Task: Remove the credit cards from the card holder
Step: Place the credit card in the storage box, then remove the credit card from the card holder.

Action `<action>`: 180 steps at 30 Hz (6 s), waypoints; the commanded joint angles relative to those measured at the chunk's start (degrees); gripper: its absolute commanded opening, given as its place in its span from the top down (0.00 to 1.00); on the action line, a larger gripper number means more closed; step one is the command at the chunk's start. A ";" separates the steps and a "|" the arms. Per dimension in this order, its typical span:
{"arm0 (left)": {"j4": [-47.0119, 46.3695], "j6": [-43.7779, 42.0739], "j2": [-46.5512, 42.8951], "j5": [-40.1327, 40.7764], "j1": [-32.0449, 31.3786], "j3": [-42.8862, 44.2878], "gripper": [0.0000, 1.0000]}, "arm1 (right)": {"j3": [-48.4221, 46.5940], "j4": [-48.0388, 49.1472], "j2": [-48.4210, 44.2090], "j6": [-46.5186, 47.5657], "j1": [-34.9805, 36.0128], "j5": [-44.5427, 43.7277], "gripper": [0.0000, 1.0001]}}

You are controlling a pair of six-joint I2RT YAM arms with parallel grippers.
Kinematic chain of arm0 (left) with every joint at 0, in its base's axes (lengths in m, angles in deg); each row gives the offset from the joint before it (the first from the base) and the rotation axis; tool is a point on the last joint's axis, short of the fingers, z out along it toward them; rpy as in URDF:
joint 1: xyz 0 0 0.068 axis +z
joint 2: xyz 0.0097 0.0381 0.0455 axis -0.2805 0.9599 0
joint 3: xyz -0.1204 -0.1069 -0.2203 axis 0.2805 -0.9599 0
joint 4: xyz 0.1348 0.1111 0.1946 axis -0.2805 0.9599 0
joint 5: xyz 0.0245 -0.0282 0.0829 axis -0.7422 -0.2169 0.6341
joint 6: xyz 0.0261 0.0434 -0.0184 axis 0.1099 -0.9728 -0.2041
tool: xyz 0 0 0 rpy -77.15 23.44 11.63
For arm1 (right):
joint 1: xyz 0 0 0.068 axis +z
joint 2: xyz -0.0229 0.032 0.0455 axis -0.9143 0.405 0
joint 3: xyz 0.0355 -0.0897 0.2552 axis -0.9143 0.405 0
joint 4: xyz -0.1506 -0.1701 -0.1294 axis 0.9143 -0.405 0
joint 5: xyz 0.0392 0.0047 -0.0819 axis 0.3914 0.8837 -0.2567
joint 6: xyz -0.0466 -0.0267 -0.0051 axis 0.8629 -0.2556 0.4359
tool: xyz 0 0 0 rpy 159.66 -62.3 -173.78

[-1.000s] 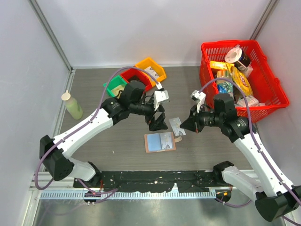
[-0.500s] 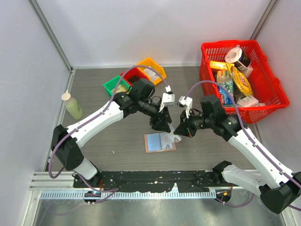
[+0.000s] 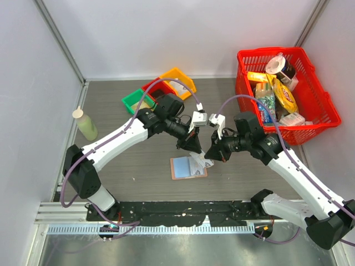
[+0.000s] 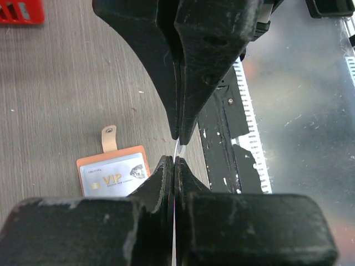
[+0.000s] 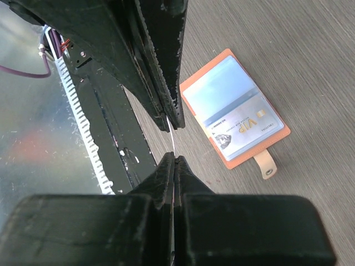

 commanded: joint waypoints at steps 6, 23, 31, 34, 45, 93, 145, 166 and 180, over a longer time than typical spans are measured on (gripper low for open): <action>-8.00 8.50 -2.49 2.98 4.87 -4.42 1.00 | -0.14 9.52 -3.83 -5.58 0.02 -10.42 0.59; -51.09 62.84 10.67 44.47 24.22 -4.80 1.00 | 16.56 30.63 -16.75 -29.41 -0.06 -33.12 0.08; -47.33 63.64 31.94 46.77 25.98 17.87 1.00 | 20.69 32.49 -19.14 -29.42 -0.15 -35.85 0.09; -44.61 62.76 38.00 48.87 26.07 25.25 1.00 | 21.22 32.40 -18.96 -29.33 -0.06 -36.29 0.09; -37.84 59.86 50.59 52.66 26.25 41.44 0.87 | 21.23 30.73 -18.61 -28.72 -0.15 -36.55 0.09; -51.54 76.64 -8.22 42.99 -3.81 -42.40 0.39 | 21.22 34.77 16.10 -35.13 6.35 -30.14 0.80; -73.60 90.00 2.08 47.74 -3.99 -56.28 1.00 | 28.61 38.91 24.81 -38.91 6.09 -27.41 0.87; -65.17 89.30 -2.93 50.55 -3.81 -59.10 1.00 | 28.43 38.02 25.25 -38.39 3.28 -26.37 0.94; -67.53 89.47 -2.76 50.99 -3.46 -60.15 0.71 | 25.79 38.11 24.63 -36.98 3.27 -24.52 0.94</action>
